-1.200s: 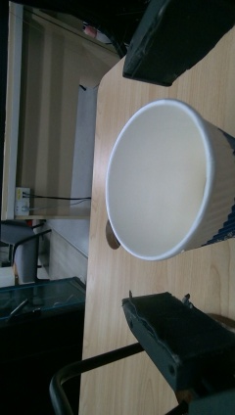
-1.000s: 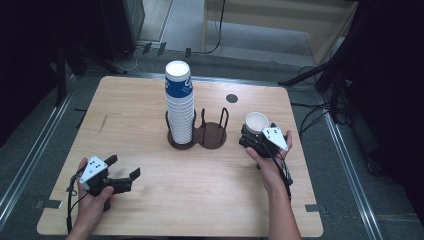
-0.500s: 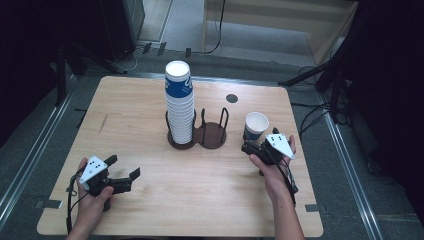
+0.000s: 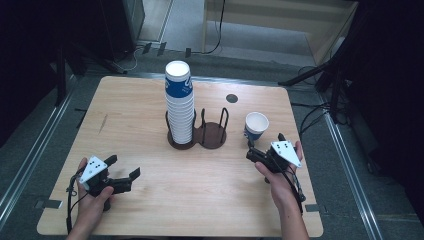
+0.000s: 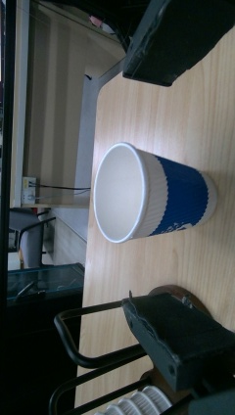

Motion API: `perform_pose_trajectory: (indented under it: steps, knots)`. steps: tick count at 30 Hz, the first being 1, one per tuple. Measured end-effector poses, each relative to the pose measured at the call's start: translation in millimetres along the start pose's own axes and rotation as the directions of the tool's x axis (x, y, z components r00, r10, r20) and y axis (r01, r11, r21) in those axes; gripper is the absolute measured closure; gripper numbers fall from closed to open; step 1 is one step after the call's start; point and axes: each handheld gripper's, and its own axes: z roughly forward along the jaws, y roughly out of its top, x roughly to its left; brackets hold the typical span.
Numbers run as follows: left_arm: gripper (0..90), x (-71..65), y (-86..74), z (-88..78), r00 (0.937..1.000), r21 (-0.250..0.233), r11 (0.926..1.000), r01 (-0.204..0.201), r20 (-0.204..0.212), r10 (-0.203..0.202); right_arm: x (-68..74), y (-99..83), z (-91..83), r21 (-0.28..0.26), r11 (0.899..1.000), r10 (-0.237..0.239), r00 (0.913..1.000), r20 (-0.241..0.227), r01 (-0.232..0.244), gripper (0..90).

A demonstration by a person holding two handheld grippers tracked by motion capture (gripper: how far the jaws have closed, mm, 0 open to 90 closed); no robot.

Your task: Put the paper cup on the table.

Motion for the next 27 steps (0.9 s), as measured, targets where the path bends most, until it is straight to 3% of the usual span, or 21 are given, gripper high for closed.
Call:
perform_pose_trajectory:
  steps: [27]
  knots:
    - [0.0,-1.6,-0.3,-0.2,0.9999,0.000,0.9999,-0.013,-0.003,0.013,-37.5,-20.2,-50.5,0.003,0.999,0.034,0.9985,0.042,-0.035,0.0]
